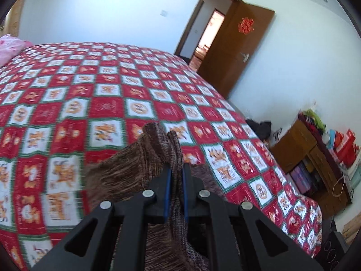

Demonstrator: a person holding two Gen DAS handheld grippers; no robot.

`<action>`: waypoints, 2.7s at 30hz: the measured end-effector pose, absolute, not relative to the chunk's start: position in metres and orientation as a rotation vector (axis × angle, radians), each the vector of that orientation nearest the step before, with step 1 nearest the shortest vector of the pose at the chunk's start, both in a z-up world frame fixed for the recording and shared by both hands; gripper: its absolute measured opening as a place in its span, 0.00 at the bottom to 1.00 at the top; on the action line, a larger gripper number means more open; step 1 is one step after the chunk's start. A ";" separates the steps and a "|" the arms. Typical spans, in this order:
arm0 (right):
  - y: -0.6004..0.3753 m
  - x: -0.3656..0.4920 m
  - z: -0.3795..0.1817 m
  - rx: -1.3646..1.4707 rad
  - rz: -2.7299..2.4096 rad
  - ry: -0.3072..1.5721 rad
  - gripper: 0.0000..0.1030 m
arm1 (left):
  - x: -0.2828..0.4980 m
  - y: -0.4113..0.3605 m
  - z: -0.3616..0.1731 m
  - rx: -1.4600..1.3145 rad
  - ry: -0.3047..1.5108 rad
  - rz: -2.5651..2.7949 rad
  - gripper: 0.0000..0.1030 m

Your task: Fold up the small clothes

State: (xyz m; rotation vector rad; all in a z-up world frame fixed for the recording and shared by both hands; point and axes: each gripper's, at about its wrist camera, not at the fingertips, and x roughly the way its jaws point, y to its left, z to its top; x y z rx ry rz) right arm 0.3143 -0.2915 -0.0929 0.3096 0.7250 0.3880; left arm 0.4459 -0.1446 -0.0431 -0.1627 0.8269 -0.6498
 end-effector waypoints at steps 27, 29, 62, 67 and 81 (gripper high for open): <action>-0.367 0.309 -0.166 0.521 0.273 0.923 0.05 | 0.432 -0.288 -0.108 0.188 0.886 -0.688 0.13; -0.369 0.306 -0.166 0.521 0.274 0.909 0.05 | 0.426 -0.286 -0.101 0.189 0.870 -0.695 0.15; -0.334 0.402 -0.108 0.248 0.177 0.839 0.46 | 0.352 -0.147 -0.152 0.108 0.848 -0.467 0.98; -0.280 0.451 -0.094 0.165 0.340 0.877 0.50 | 0.348 -0.143 -0.152 0.103 0.844 -0.469 0.99; -0.250 0.493 -0.130 0.000 0.253 0.989 0.50 | 0.346 -0.141 -0.152 0.096 0.843 -0.469 1.00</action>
